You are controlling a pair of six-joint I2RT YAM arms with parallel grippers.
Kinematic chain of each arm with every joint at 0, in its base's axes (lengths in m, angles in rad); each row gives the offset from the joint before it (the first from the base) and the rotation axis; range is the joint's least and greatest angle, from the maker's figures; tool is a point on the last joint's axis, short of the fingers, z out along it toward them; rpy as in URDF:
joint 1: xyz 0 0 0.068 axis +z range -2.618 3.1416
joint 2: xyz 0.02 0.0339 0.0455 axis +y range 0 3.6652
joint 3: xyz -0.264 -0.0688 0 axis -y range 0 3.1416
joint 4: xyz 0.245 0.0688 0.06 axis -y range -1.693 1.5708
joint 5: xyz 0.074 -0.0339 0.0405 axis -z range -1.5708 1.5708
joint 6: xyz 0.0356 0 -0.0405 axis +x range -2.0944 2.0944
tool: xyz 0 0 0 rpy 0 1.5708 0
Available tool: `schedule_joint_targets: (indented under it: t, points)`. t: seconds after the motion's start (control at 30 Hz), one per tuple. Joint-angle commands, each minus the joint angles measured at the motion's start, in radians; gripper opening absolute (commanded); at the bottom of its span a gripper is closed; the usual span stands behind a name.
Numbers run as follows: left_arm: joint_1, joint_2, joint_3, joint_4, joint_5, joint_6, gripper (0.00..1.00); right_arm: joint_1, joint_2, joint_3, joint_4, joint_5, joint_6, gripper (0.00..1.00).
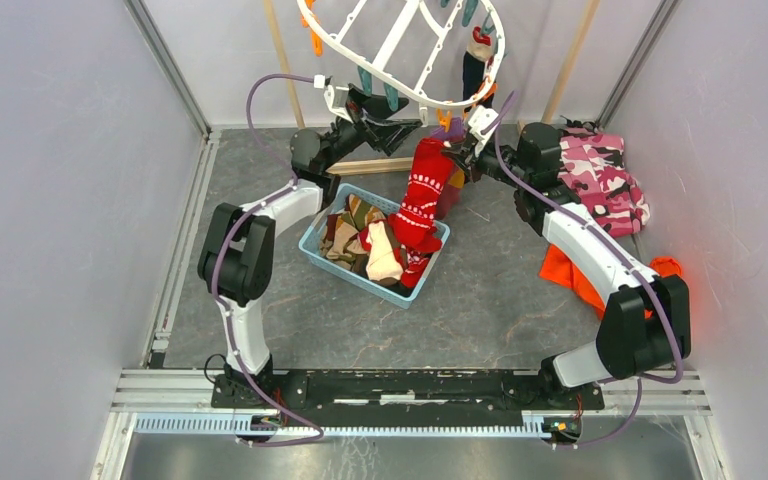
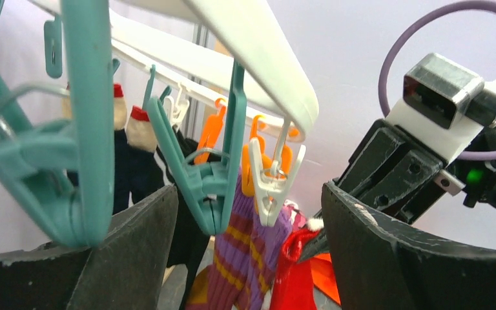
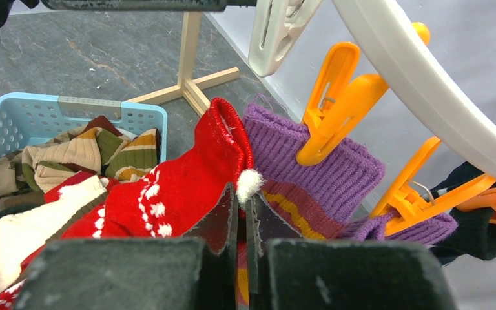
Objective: Clip the socks to the hanger
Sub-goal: Open the clamp at the hanger.
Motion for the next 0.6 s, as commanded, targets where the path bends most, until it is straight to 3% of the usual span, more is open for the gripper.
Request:
schedule_joint_targets:
  t: [0.0, 0.57]
  points:
    - [-0.01, 0.041, 0.086, 0.121, -0.023, -0.104, 0.86, -0.001, 0.004, 0.052, 0.041, 0.009, 0.017, 0.0]
    - [-0.029, 0.134, 0.204, 0.167, 0.029, -0.212, 0.71, -0.001, 0.003, 0.05, 0.048, 0.008, 0.026, 0.0]
